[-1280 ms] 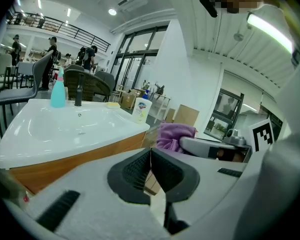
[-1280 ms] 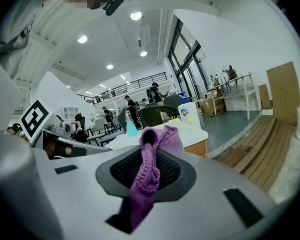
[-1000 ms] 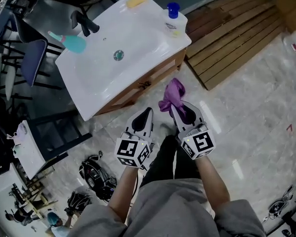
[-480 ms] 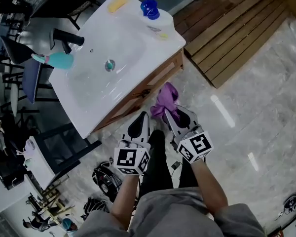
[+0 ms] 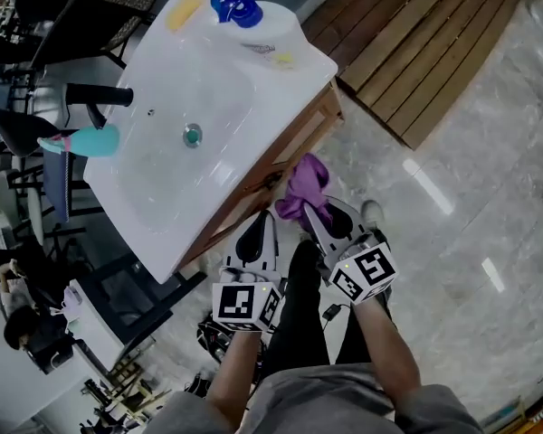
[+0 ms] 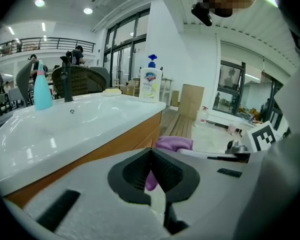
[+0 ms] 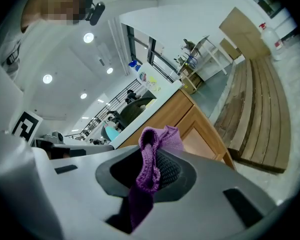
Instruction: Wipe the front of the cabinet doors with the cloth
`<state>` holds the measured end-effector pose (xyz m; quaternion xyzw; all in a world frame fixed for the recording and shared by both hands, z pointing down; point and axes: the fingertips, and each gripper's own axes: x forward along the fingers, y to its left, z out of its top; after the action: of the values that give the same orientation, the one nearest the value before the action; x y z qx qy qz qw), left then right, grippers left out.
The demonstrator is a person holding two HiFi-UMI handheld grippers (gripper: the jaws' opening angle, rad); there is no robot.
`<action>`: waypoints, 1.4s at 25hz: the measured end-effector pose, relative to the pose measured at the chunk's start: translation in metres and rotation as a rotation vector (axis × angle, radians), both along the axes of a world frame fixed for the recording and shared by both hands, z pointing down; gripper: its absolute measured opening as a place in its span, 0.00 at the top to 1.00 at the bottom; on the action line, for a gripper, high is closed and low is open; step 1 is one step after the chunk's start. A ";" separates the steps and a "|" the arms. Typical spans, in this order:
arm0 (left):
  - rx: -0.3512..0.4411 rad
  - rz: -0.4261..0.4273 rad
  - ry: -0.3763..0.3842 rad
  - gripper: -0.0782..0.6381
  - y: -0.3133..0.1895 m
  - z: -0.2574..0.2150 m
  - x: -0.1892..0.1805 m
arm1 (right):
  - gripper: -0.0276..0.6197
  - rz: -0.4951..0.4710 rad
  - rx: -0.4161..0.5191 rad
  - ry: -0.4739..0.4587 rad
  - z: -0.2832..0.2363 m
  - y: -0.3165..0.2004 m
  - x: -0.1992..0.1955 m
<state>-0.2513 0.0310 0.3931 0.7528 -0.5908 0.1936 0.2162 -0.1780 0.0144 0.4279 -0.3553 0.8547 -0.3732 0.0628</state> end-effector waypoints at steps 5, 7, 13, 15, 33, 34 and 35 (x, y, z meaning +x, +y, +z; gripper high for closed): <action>0.001 0.030 -0.008 0.88 -0.004 0.012 -0.002 | 0.87 0.026 -0.009 -0.042 0.024 -0.008 -0.017; -0.006 0.043 -0.013 0.88 -0.004 0.017 -0.003 | 0.87 0.042 -0.016 -0.059 0.034 -0.013 -0.023; -0.032 0.061 -0.020 0.88 -0.006 0.038 -0.010 | 0.87 0.073 -0.021 -0.099 0.053 -0.024 -0.042; -0.039 0.070 -0.025 0.88 -0.008 0.042 -0.013 | 0.87 0.077 -0.016 -0.110 0.056 -0.027 -0.050; -0.051 0.112 -0.037 0.88 -0.005 0.057 -0.029 | 0.87 0.169 -0.044 -0.146 0.086 -0.043 -0.072; -0.053 0.112 -0.036 0.88 -0.005 0.058 -0.028 | 0.87 0.169 -0.048 -0.144 0.090 -0.044 -0.072; -0.056 0.113 -0.035 0.88 -0.005 0.060 -0.028 | 0.87 0.168 -0.051 -0.143 0.095 -0.045 -0.072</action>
<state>-0.2792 0.0265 0.4533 0.7751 -0.5455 0.2349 0.2156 -0.2502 -0.0308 0.5229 -0.3996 0.8055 -0.4127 0.1456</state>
